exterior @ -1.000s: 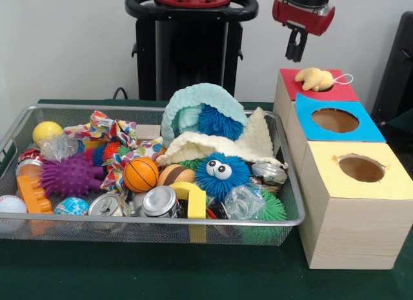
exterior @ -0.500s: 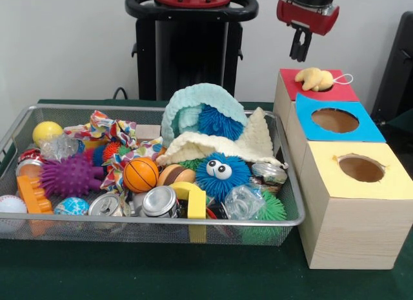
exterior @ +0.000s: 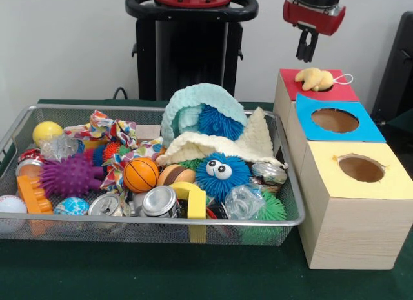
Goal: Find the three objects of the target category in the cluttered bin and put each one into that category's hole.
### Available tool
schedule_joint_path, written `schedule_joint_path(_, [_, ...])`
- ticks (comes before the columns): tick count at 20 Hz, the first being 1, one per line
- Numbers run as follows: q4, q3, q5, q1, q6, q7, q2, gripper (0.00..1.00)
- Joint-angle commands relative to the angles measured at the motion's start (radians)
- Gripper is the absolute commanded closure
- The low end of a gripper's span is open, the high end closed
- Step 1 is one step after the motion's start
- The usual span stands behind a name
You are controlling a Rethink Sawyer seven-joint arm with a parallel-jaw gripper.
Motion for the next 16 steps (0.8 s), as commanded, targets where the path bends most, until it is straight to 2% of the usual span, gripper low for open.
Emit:
schedule_joint_path(1, [0.004, 0.123, 0.076, -0.021, -0.047, 0.224, 0.014, 1.0])
schedule_joint_path(16, [0.027, 0.136, 0.078, -0.051, -0.092, 0.183, 0.012, 1.0])
